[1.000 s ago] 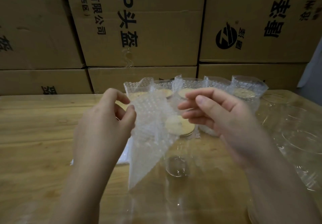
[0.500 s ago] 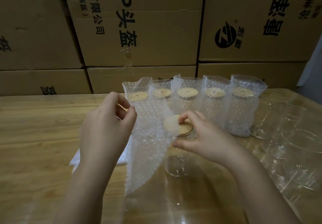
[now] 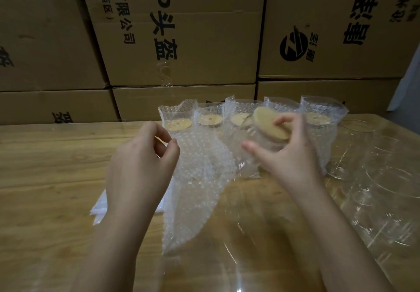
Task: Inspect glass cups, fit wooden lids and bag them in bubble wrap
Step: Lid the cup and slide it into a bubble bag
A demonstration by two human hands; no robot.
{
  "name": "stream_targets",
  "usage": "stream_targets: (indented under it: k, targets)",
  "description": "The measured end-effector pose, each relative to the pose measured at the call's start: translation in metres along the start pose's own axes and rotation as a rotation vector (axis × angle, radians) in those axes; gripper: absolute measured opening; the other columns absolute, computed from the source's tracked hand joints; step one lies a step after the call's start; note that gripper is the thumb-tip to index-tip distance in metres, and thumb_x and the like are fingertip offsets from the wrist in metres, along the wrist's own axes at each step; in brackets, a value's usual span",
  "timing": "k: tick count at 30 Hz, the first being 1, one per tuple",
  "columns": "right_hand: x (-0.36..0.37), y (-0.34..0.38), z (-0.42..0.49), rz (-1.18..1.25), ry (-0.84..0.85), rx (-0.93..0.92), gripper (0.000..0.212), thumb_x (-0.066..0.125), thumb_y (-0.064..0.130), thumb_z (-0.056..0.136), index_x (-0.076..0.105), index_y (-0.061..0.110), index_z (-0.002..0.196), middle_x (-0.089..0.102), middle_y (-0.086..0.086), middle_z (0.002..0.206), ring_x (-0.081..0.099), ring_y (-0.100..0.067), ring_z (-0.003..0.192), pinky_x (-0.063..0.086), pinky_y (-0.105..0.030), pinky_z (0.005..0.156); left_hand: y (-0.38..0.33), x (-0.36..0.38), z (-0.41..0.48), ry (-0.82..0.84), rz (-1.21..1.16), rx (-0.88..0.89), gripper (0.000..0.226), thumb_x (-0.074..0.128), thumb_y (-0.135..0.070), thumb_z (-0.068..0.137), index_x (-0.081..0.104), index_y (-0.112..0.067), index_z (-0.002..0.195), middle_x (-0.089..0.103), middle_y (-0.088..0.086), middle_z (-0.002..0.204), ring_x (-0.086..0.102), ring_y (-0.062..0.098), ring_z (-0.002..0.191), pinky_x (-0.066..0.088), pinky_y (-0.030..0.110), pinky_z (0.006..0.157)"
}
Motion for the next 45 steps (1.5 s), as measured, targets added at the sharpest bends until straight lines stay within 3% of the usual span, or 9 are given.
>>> stream_targets:
  k: [5, 10, 13, 17, 23, 26, 35, 41, 45]
  targets:
    - [-0.033, 0.023, -0.007, 0.708, -0.297, -0.037, 0.058, 0.083, 0.046, 0.065, 0.040, 0.035, 0.102, 0.058, 0.013, 0.100, 0.060, 0.004, 0.091, 0.053, -0.028, 0.086, 0.000, 0.003, -0.001, -0.026, -0.012, -0.005, 0.011, 0.060, -0.027, 0.088, 0.054, -0.028, 0.079, 0.061, -0.010, 0.057, 0.062, 0.013, 0.059, 0.051, 0.040, 0.057]
    - [-0.032, 0.043, -0.010, 1.096, -0.122, 0.036, 0.059, 0.079, 0.041, 0.068, 0.042, 0.022, 0.110, 0.058, -0.012, 0.124, 0.067, -0.027, 0.107, 0.057, -0.040, 0.084, -0.003, 0.004, -0.003, -0.016, -0.036, 0.012, 0.010, 0.061, -0.028, 0.087, 0.054, -0.028, 0.079, 0.062, -0.009, 0.059, 0.062, 0.014, 0.059, 0.051, 0.042, 0.058]
    - [-0.025, 0.049, -0.013, 1.003, -0.015, 0.022, 0.068, 0.076, 0.046, 0.053, 0.045, 0.023, 0.109, 0.062, -0.009, 0.116, 0.068, -0.029, 0.103, 0.058, -0.039, 0.081, -0.006, 0.002, -0.004, -0.002, -0.078, 0.006, 0.013, 0.058, -0.035, 0.085, 0.052, -0.029, 0.075, 0.062, -0.009, 0.060, 0.063, 0.014, 0.060, 0.051, 0.042, 0.059]
    - [-0.022, 0.047, -0.015, 0.795, -0.039, -0.058, 0.060, 0.084, 0.041, 0.060, 0.045, 0.028, 0.104, 0.059, -0.005, 0.105, 0.067, -0.024, 0.099, 0.056, -0.046, 0.086, -0.005, -0.001, -0.002, 0.018, -0.144, -0.038, 0.013, 0.055, -0.039, 0.079, 0.055, -0.029, 0.072, 0.063, -0.008, 0.061, 0.064, 0.019, 0.060, 0.053, 0.048, 0.062]
    - [-0.024, 0.052, -0.016, 0.681, 0.032, -0.217, 0.055, 0.080, 0.041, 0.064, 0.042, 0.032, 0.103, 0.062, -0.002, 0.106, 0.068, -0.013, 0.092, 0.055, -0.028, 0.078, 0.003, -0.002, 0.003, 0.009, -0.127, -0.070, 0.013, 0.060, -0.027, 0.084, 0.057, -0.028, 0.072, 0.063, -0.009, 0.059, 0.064, 0.019, 0.061, 0.053, 0.048, 0.063]
    - [-0.025, 0.058, -0.020, 0.527, 0.121, -0.316, 0.058, 0.080, 0.055, 0.062, 0.041, 0.042, 0.104, 0.060, 0.001, 0.111, 0.065, -0.018, 0.101, 0.056, -0.033, 0.081, 0.005, -0.001, 0.003, 0.011, -0.138, -0.063, 0.014, 0.061, -0.026, 0.085, 0.057, -0.028, 0.072, 0.064, -0.016, 0.062, 0.064, 0.015, 0.059, 0.053, 0.046, 0.062]
    - [-0.020, 0.064, -0.027, 0.224, 0.135, -0.372, 0.056, 0.077, 0.056, 0.062, 0.038, 0.050, 0.103, 0.054, 0.027, 0.111, 0.061, -0.001, 0.100, 0.052, -0.018, 0.079, -0.009, 0.018, -0.004, 0.252, -0.506, -0.012, 0.012, 0.068, -0.022, 0.085, 0.065, -0.022, 0.073, 0.063, -0.015, 0.067, 0.057, -0.001, 0.066, 0.046, 0.015, 0.065]
    - [-0.035, 0.064, -0.024, 0.198, 0.052, -0.399, 0.055, 0.074, 0.053, 0.065, 0.037, 0.050, 0.106, 0.049, 0.020, 0.117, 0.057, -0.005, 0.109, 0.051, -0.027, 0.086, -0.009, 0.032, -0.008, 0.386, -0.740, -0.129, 0.012, 0.065, -0.022, 0.087, 0.066, -0.018, 0.076, 0.068, 0.007, 0.082, 0.065, 0.014, 0.078, 0.056, 0.022, 0.067]
    - [-0.013, 0.059, -0.026, 0.058, 0.172, -0.334, 0.052, 0.072, 0.060, 0.063, 0.038, 0.050, 0.100, 0.047, 0.025, 0.112, 0.051, 0.007, 0.103, 0.045, -0.010, 0.078, 0.003, 0.039, -0.002, 0.358, -0.698, -0.201, 0.011, 0.067, -0.020, 0.087, 0.066, -0.015, 0.078, 0.069, 0.006, 0.083, 0.067, 0.012, 0.078, 0.058, 0.029, 0.070]
Point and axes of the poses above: each hand's wrist, its own z-axis towards the middle knuckle, its own x-axis out of the palm, y = z × x, the point moved 4 cm from there along z, towards the middle knuckle
